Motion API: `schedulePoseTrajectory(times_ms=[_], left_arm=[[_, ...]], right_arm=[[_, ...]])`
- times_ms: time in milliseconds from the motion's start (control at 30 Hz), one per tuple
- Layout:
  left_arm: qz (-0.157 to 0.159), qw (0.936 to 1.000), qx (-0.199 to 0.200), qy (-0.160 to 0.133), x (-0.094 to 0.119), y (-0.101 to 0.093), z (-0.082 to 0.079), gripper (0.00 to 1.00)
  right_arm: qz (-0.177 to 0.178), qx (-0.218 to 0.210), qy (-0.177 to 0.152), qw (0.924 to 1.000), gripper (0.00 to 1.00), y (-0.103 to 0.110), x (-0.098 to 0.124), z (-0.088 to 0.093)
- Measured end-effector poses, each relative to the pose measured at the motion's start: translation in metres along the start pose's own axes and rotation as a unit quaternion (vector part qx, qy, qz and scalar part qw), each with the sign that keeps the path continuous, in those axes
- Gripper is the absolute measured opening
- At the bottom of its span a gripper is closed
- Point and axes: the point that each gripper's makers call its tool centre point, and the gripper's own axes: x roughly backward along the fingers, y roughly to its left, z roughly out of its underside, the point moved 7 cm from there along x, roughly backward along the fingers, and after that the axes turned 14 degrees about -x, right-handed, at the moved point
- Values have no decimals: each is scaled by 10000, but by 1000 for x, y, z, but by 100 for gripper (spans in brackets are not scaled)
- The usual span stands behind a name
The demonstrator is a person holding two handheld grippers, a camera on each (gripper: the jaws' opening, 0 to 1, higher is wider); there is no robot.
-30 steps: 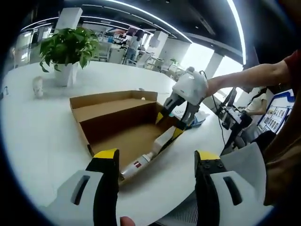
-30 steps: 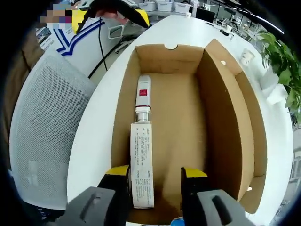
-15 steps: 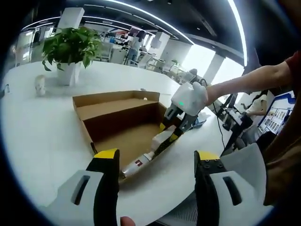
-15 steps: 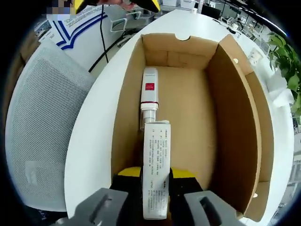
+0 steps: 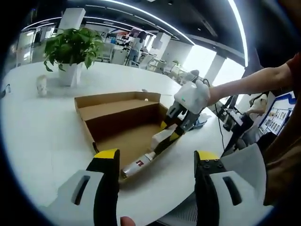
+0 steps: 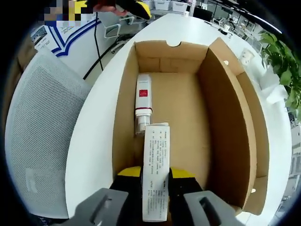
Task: Operate the shoe box by opening the lid, removing the specified soft item, and placing it in the target area until the item is outside and the box remains undamaged.
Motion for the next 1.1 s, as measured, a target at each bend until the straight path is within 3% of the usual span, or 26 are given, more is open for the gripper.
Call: schedulePoseTrajectory(times_ms=[300,533,1100], left_arm=[[38,10000,-26,-25,-3,-3,-2,64],[45,10000,-50,-62,-5,-3,-6,64],[55,9998,-128,-133,-6,-7,-15,64]], right_arm=[[75,-98,-142,9998,16,-1,20,-3],[160,-53,-380,9991,16,5,40,-15],[293,104,-506,9982,16,15,77,-18]])
